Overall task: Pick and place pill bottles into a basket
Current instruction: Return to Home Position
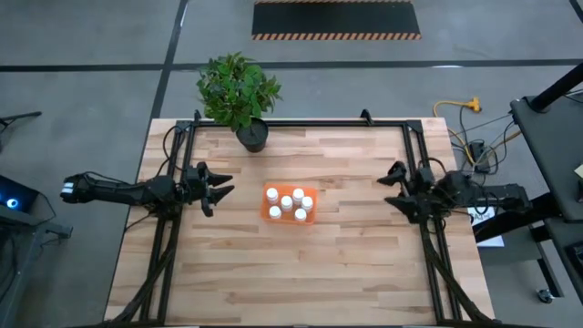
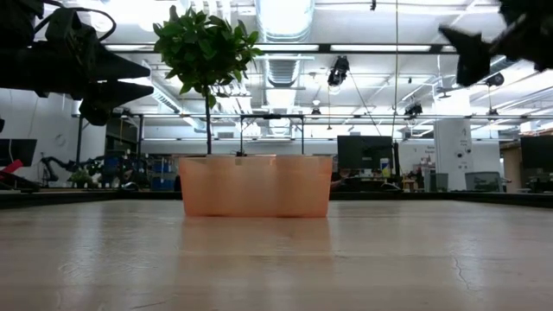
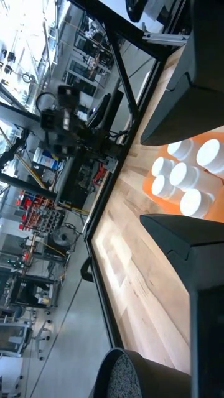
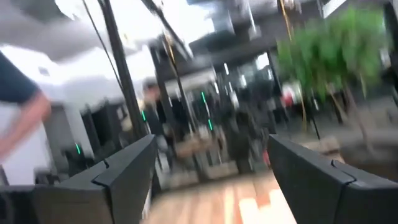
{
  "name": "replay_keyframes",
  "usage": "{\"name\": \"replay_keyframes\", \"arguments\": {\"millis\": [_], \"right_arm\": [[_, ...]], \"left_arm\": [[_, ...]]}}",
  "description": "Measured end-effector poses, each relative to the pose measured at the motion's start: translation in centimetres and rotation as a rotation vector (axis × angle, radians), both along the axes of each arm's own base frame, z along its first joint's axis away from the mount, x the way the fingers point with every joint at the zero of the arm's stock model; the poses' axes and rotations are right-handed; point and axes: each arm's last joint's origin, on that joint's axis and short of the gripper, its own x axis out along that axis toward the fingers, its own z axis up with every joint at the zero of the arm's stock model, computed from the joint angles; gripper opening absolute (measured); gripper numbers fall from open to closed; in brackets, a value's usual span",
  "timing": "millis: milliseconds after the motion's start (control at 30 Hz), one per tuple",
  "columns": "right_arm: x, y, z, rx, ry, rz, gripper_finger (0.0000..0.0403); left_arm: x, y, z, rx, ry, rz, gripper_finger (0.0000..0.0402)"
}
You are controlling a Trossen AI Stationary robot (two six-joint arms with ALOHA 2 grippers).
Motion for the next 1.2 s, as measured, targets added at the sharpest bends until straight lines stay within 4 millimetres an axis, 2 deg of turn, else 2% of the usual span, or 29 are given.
{"name": "replay_keyframes", "arguments": {"millis": [267, 467, 833, 1200], "right_arm": [[0.7, 0.0, -3.3, 0.056, 0.362, 0.01, 0.0293], [1.1, 0.0, -3.8, -0.072, 0.421, -0.007, 0.03], [1.4, 0.1, -4.4, -0.076, 0.488, -0.005, 0.029], [1.5, 0.1, -4.4, -0.076, 0.498, -0.005, 0.0301]], "left_arm": [[0.0, 0.0, 0.0, 0.0, 0.0, 0.0, 0.0173], [0.0, 0.0, 0.0, 0.0, 0.001, 0.0, 0.0173], [0.0, 0.0, 0.0, 0.0, -0.001, 0.0, 0.0173], [0.0, 0.0, 0.0, 0.0, -0.001, 0.0, 0.0173]]}}
